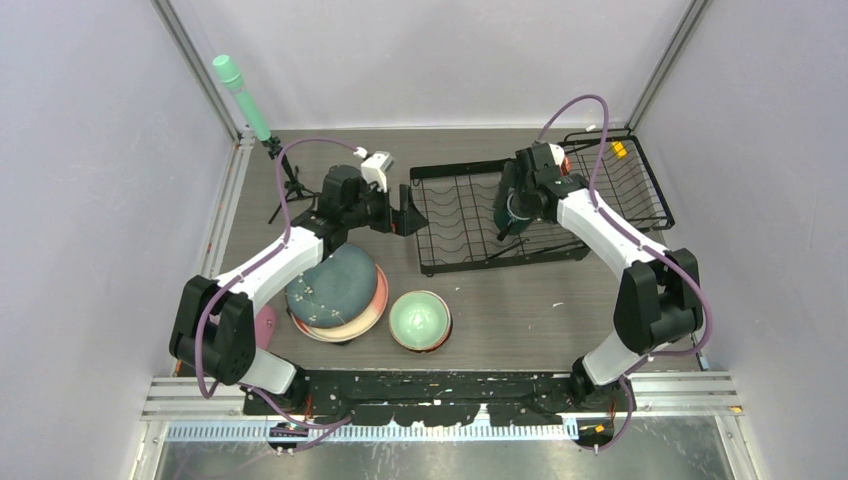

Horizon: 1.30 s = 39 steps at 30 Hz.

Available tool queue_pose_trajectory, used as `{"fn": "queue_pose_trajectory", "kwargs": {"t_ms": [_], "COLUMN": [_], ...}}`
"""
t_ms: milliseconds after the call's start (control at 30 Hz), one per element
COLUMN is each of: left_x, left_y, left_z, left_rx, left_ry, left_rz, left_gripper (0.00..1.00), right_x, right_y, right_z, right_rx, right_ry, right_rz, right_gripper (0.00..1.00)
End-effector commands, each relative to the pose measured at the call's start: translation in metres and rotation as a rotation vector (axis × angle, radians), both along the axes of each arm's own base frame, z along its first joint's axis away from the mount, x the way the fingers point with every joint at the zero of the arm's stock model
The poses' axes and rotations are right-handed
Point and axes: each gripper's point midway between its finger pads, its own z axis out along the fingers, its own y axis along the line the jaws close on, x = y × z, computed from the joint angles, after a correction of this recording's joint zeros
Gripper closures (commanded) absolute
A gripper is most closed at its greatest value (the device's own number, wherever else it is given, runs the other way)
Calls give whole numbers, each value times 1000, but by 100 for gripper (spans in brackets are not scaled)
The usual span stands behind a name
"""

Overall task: Load the mixed dishes into the dish rack
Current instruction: Turn the cup upside down in the dish rack.

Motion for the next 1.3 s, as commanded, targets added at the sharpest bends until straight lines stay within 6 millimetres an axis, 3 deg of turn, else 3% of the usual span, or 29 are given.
{"fn": "queue_pose_trajectory", "kwargs": {"t_ms": [0,467,700,1267], "left_x": [3,3,4,4], "left_y": [-1,3,3,1], "left_z": [28,22,21,22], "left_rx": [-13,8,12,4], "left_ry": [-74,-48,-49,-40], "left_rz": [-4,21,20,14], "left_gripper": [2,2,2,2], "right_x": [23,24,18,22], "right_y": [-19,-70,-96,-93], "right_z": [25,9,-2,-23], "right_rx": [-95,-287,-279,-248], "right_ry": [-95,-54,-8,54], "right_rz": [-73,-266,-298,-266], "right_gripper": [70,69,65,39]}}
